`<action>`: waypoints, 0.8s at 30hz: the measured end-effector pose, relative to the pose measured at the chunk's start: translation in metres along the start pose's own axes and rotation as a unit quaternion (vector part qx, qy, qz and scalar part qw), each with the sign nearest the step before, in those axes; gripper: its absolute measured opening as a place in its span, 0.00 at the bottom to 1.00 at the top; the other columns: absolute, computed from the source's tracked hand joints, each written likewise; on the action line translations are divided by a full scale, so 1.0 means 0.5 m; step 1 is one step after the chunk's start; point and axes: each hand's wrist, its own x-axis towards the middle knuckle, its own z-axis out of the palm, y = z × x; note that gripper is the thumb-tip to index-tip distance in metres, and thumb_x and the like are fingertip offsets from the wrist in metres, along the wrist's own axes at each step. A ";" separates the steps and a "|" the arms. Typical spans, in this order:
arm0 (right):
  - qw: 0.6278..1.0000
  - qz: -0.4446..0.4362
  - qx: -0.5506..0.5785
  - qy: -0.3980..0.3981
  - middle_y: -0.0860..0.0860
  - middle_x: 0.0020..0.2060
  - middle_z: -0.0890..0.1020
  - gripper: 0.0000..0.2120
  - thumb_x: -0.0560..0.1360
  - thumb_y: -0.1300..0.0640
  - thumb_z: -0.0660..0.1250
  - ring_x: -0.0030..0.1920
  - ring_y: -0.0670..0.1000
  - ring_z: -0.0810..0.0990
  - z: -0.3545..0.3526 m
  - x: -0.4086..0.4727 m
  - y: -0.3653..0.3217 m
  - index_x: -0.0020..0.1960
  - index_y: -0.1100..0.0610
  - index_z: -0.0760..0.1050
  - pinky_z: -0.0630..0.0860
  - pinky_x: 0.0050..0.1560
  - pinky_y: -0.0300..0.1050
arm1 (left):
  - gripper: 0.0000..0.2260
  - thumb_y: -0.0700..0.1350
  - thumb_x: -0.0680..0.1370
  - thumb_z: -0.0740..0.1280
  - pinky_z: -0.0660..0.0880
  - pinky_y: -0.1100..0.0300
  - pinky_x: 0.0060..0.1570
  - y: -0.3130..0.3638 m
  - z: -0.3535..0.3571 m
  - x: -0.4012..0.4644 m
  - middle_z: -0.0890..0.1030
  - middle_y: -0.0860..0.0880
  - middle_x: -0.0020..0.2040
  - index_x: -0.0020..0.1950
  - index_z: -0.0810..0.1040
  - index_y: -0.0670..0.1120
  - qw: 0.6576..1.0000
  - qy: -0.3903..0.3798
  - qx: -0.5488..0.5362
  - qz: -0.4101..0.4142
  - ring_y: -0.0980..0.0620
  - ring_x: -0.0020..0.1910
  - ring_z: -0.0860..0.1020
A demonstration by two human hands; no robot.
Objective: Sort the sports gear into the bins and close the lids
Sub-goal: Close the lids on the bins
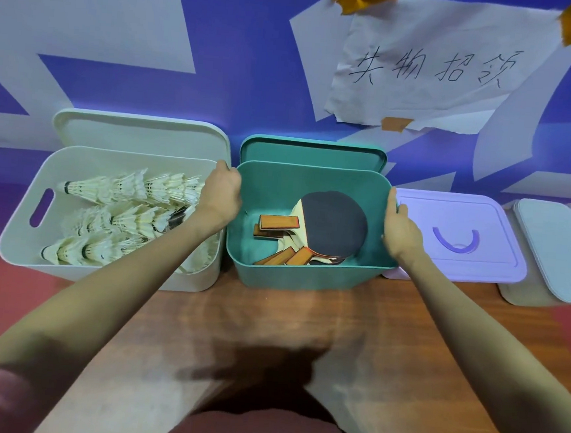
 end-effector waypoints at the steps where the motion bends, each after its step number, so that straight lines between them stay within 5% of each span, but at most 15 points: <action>1: 1.000 -0.001 -0.001 0.003 0.66 0.66 0.63 0.39 0.74 0.67 0.56 0.50 0.67 0.75 0.001 -0.001 0.003 0.77 0.55 0.37 0.70 0.45 0.54 | 0.05 0.32 0.74 0.62 0.69 0.49 0.39 0.000 0.002 -0.001 0.71 0.35 0.49 0.48 0.75 0.33 1.000 0.000 -0.003 0.004 0.34 0.40 0.74; 8: 1.000 -0.002 -0.010 0.020 0.65 0.59 0.68 0.38 0.74 0.67 0.58 0.47 0.67 0.75 0.005 -0.004 0.026 0.77 0.58 0.41 0.68 0.40 0.53 | 0.07 0.35 0.76 0.61 0.71 0.46 0.43 0.012 0.007 0.006 0.73 0.35 0.49 0.50 0.75 0.33 1.000 -0.002 -0.014 0.021 0.34 0.45 0.74; 14: 0.993 -0.050 -0.011 0.104 0.67 0.60 0.68 0.30 0.79 0.53 0.59 0.57 0.66 0.69 -0.039 0.054 0.001 0.76 0.60 0.52 0.68 0.56 0.57 | 0.23 0.43 0.77 0.65 0.72 0.45 0.52 0.023 -0.028 0.078 0.71 0.37 0.61 0.70 0.65 0.39 0.995 0.073 0.015 0.061 0.37 0.56 0.71; 24: 0.980 -0.165 -0.063 0.093 0.62 0.61 0.71 0.21 0.79 0.58 0.60 0.57 0.64 0.71 -0.113 0.189 -0.064 0.70 0.61 0.63 0.69 0.56 0.57 | 0.09 0.40 0.78 0.63 0.71 0.45 0.44 0.049 -0.036 0.169 0.77 0.38 0.49 0.55 0.76 0.37 0.988 0.030 0.098 0.116 0.37 0.49 0.73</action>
